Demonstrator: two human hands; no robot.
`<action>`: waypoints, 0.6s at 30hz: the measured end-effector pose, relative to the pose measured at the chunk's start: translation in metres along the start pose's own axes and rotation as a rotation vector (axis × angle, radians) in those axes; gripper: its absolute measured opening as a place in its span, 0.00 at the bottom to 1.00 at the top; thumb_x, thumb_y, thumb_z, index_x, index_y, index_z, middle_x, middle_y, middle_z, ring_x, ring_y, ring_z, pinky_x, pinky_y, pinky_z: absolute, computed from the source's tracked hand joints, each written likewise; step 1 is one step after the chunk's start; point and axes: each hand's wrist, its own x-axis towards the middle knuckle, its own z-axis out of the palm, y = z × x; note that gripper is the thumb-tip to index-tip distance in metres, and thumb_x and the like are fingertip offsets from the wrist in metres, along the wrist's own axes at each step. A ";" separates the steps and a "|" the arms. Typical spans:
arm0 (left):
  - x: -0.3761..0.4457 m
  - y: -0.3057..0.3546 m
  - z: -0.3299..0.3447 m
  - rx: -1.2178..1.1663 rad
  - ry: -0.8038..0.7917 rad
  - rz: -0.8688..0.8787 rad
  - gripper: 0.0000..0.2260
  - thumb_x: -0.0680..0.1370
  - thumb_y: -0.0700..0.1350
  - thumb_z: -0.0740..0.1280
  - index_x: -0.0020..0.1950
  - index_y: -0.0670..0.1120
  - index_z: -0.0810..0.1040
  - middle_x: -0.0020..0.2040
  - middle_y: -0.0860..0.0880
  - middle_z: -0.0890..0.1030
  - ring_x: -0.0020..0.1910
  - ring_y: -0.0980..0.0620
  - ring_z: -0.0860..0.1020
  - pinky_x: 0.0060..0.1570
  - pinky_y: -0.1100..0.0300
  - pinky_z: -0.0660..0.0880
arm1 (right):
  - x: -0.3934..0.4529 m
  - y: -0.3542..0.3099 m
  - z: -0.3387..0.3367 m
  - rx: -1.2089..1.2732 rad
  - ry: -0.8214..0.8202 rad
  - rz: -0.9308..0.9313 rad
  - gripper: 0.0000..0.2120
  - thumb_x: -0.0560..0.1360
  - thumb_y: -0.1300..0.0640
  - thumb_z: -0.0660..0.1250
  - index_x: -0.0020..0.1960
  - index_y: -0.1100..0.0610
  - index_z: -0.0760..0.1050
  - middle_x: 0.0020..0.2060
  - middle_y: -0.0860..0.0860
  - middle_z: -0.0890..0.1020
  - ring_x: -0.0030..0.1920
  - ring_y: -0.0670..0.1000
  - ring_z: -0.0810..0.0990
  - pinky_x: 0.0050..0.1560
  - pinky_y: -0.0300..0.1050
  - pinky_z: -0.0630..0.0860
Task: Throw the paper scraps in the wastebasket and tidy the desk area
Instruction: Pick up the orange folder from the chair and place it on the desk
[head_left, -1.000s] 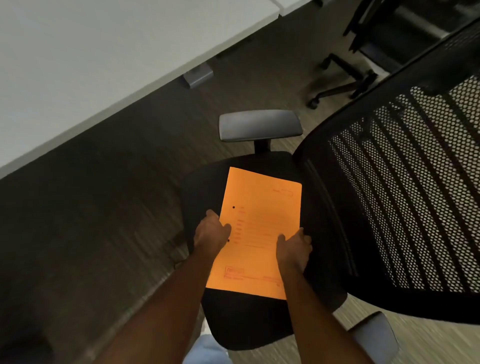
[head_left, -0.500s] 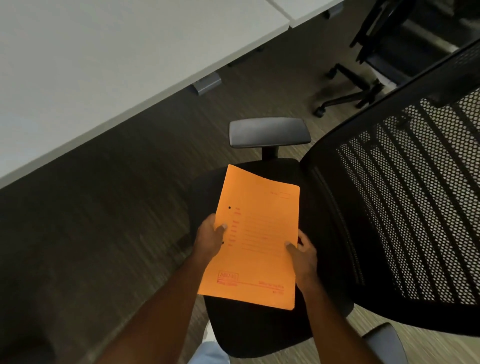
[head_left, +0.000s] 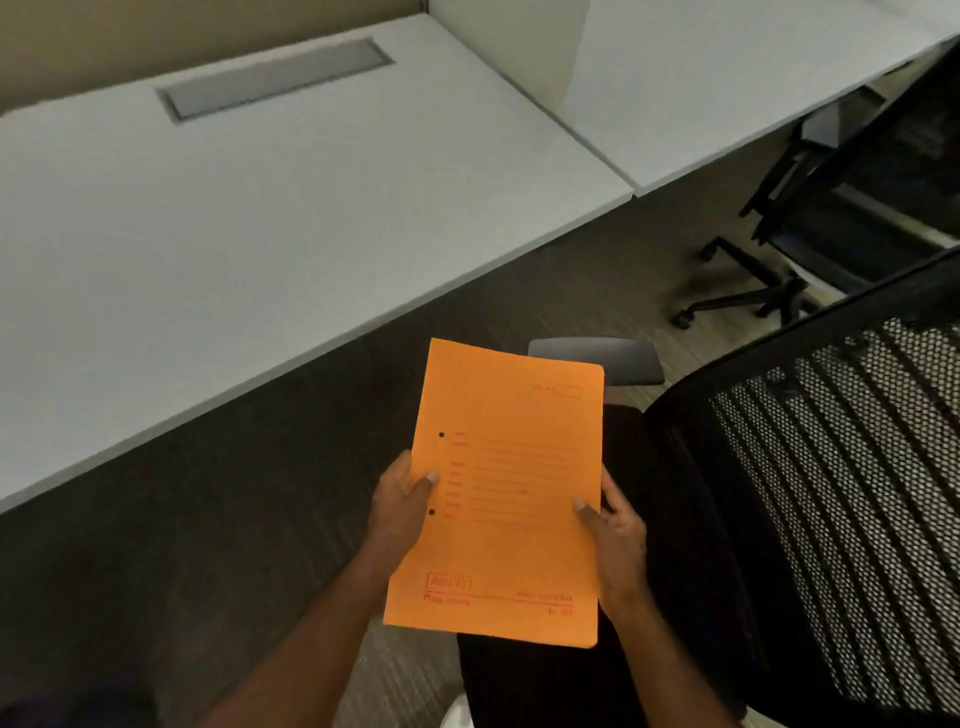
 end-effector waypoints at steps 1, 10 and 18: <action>-0.001 0.010 -0.010 -0.007 0.012 0.006 0.06 0.81 0.39 0.65 0.52 0.50 0.77 0.45 0.51 0.82 0.42 0.55 0.82 0.35 0.67 0.76 | -0.001 -0.011 0.008 0.010 -0.025 -0.011 0.26 0.76 0.61 0.71 0.68 0.39 0.72 0.54 0.53 0.86 0.54 0.56 0.86 0.49 0.53 0.84; -0.011 0.126 -0.107 -0.001 0.109 0.147 0.07 0.81 0.44 0.61 0.54 0.53 0.77 0.46 0.48 0.82 0.43 0.51 0.82 0.40 0.58 0.77 | -0.007 -0.122 0.099 0.003 -0.138 -0.178 0.28 0.77 0.64 0.70 0.75 0.54 0.68 0.55 0.55 0.86 0.55 0.58 0.85 0.52 0.57 0.83; -0.033 0.188 -0.192 -0.030 0.316 0.252 0.08 0.82 0.43 0.61 0.53 0.56 0.75 0.46 0.54 0.81 0.40 0.64 0.81 0.32 0.71 0.74 | -0.027 -0.207 0.192 0.038 -0.313 -0.278 0.25 0.78 0.64 0.68 0.72 0.48 0.71 0.54 0.53 0.86 0.52 0.56 0.86 0.49 0.53 0.84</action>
